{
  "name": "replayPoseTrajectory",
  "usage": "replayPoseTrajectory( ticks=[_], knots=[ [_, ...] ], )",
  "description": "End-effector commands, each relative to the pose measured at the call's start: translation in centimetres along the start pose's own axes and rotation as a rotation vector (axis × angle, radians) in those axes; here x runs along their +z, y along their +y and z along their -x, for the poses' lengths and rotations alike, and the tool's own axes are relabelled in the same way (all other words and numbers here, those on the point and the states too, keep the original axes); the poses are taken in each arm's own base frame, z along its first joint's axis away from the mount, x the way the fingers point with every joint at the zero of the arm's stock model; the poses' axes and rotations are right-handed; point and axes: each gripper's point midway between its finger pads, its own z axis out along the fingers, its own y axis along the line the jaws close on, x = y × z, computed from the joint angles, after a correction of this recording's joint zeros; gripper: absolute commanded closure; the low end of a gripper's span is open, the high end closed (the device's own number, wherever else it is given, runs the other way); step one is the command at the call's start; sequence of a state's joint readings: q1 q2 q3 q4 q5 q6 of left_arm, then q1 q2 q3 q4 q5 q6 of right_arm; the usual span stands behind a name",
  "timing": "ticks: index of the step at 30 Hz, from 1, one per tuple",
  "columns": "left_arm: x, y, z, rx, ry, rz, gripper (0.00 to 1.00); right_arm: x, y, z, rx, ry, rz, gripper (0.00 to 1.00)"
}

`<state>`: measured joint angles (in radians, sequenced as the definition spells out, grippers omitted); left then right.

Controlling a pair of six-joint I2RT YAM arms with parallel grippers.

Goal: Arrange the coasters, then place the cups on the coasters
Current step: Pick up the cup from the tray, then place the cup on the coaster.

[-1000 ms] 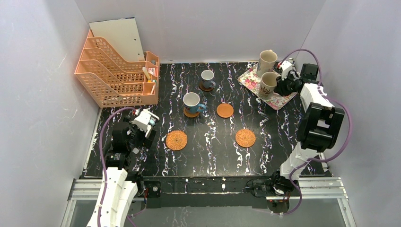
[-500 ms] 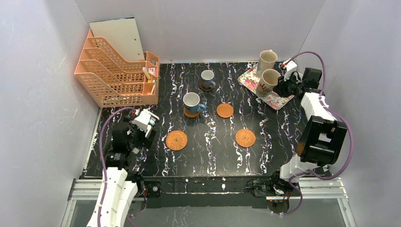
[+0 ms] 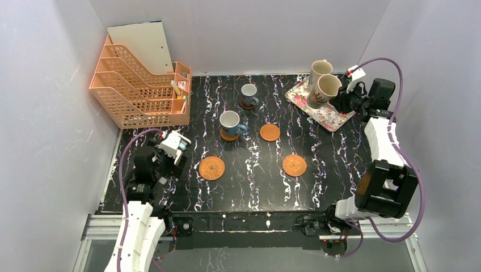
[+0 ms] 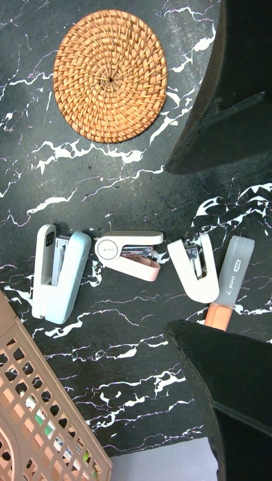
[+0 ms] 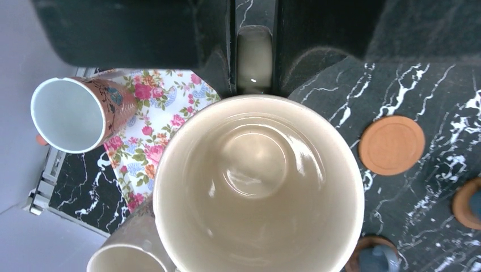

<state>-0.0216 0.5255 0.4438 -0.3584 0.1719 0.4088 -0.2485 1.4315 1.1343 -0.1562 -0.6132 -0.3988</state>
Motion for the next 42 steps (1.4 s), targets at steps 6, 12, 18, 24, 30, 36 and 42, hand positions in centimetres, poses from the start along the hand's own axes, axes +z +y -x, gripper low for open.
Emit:
replayPoseTrajectory(
  ticks=[6, 12, 18, 24, 30, 36, 42],
  knots=[
    [0.0, 0.1, -0.1, -0.004, 0.001, 0.008, 0.02, -2.8, 2.9, 7.0, -0.031, -0.177, 0.09, 0.99],
    [0.1, 0.0, -0.1, -0.005, 0.0, 0.003, 0.02, -4.0, 5.8, 9.1, -0.031, -0.201, 0.155, 0.99],
    [0.1, 0.0, -0.1, -0.006, -0.006, 0.003, 0.02, -3.1, 9.5, 10.6, -0.021, -0.114, 0.24, 0.99],
    [-0.5, 0.8, 0.4, -0.023, -0.04, 0.054, 0.02, -1.7, 10.6, 10.8, 0.078, -0.068, 0.28, 0.99],
    [-0.8, 1.0, 0.5, -0.034, -0.06, 0.051, 0.02, -0.6, 12.0, 8.8, -0.051, -0.025, 0.236, 0.99],
    [-0.9, 1.4, 0.4, -0.041, -0.054, 0.076, 0.02, -1.7, 16.9, 9.3, -0.174, -0.069, 0.343, 0.99],
    [-0.6, 1.4, 0.1, -0.043, -0.037, 0.069, 0.02, -3.5, 21.0, 9.9, -0.271, -0.142, 0.458, 0.99]
  ],
)
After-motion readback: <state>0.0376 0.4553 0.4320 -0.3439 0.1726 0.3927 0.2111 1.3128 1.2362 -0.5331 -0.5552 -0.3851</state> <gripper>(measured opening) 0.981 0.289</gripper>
